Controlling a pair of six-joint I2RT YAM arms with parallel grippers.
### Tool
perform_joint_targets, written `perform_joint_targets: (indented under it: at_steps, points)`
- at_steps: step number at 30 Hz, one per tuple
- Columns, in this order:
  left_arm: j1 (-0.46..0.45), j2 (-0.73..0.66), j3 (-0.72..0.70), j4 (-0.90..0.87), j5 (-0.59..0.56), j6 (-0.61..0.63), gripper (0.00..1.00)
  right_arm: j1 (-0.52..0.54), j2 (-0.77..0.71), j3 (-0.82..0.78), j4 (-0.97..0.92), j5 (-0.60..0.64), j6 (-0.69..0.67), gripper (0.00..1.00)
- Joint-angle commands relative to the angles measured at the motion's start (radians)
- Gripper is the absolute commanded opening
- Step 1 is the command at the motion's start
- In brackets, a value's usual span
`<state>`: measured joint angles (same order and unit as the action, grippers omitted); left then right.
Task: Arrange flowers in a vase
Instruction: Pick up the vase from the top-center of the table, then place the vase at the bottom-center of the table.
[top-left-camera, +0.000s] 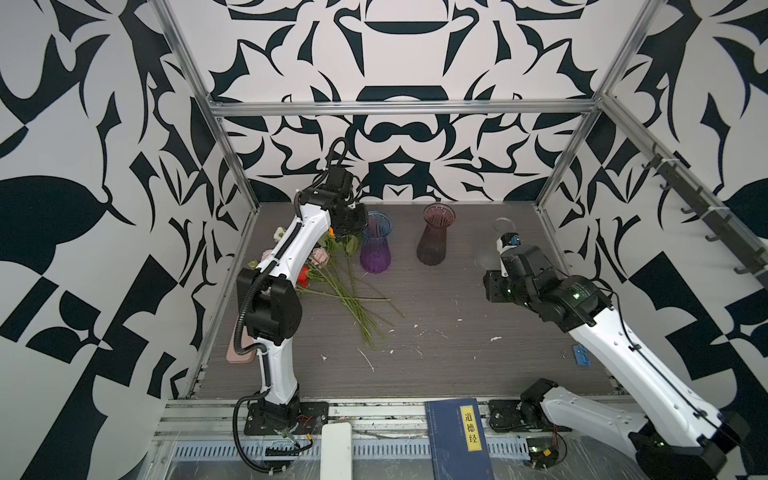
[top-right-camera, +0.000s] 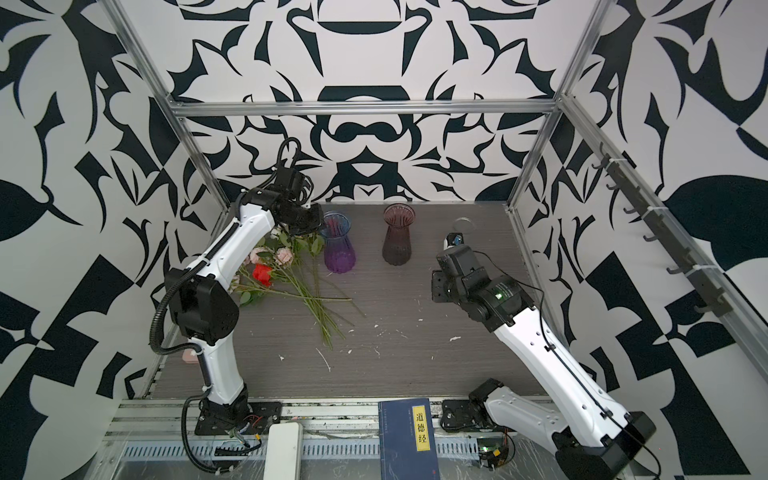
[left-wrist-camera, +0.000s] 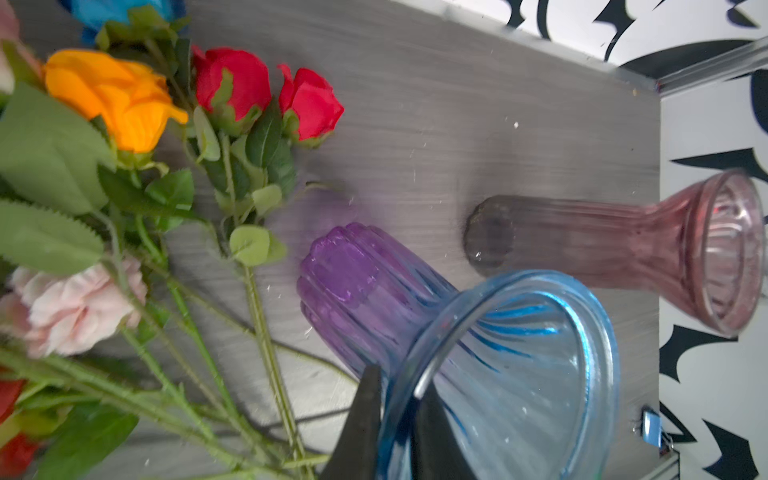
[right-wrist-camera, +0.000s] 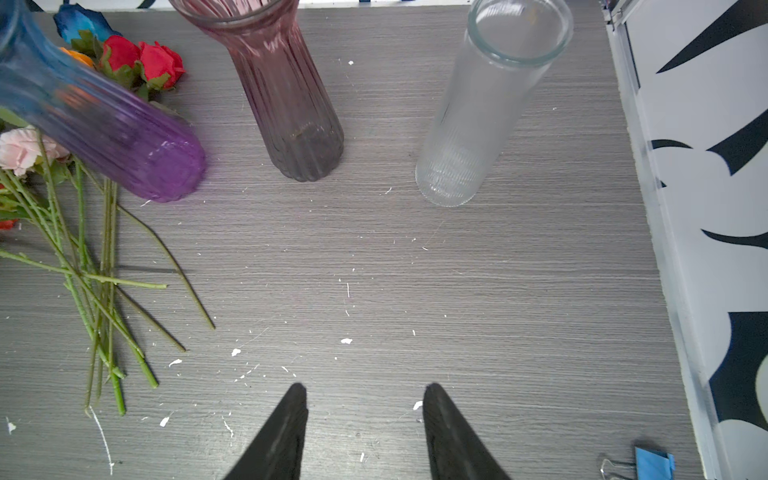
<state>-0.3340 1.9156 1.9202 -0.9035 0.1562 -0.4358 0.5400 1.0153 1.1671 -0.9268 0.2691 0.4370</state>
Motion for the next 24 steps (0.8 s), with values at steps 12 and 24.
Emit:
perform_joint_targets:
  at_steps: [12,24]
  points:
    - [-0.217,-0.341,-0.056,-0.046,0.239,0.043,0.00,-0.001,0.009,0.034,0.007,0.036,-0.042,0.49]
    - [-0.581,-0.219,0.034,-0.198,0.155,0.083,0.00,-0.031,0.002,0.113,-0.080,0.136,-0.043,0.46]
